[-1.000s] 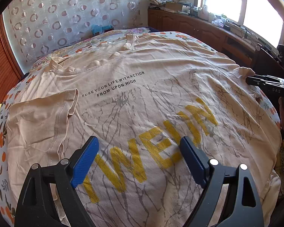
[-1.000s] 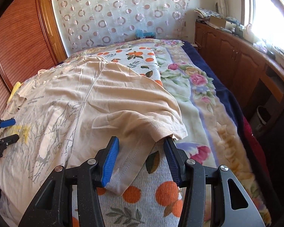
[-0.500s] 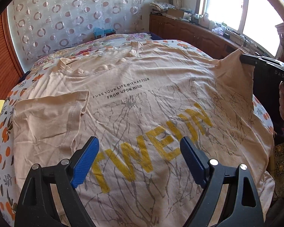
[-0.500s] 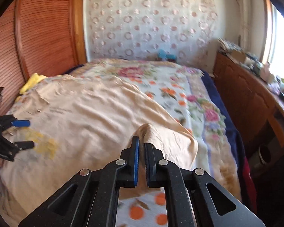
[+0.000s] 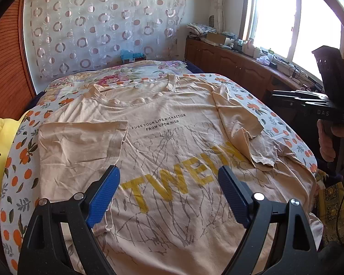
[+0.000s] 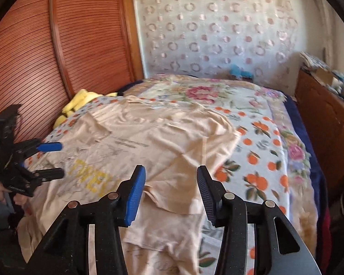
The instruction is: Fold small clothes
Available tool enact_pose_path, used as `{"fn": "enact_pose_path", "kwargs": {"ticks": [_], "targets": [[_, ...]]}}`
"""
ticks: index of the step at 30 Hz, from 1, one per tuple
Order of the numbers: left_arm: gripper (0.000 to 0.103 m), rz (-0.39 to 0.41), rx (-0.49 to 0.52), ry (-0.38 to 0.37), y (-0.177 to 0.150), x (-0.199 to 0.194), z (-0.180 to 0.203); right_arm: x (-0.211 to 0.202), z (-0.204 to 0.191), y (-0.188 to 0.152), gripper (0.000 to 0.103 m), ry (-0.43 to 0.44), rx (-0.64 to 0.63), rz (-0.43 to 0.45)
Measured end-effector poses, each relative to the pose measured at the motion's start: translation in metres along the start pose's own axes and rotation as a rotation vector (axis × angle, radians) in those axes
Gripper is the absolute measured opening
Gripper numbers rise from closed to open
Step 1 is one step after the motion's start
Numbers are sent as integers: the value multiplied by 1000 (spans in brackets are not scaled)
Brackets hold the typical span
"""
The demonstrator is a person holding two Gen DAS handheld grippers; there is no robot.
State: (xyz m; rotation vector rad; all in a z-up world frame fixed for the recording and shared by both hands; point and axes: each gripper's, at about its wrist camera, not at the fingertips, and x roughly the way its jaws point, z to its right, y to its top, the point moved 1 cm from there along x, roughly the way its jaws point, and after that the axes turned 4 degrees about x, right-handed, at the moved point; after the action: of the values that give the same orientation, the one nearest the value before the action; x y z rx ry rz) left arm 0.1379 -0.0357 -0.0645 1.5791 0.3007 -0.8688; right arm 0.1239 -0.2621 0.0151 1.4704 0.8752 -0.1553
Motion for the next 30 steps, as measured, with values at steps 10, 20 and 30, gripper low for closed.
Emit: {"fn": "enact_pose_path", "kwargs": {"ticks": [10,20,30], "targets": [[88,-6,-16,6,-11,-3,-7,61,7,-3,48,-77,74,-161],[88,14,-65,35,-20,-15,-34,64,-20,20,3,-42,-30,-109],[88,7,-105,63,-28,-14,-58,122,-59,70,3,118,-69,-137]]}}
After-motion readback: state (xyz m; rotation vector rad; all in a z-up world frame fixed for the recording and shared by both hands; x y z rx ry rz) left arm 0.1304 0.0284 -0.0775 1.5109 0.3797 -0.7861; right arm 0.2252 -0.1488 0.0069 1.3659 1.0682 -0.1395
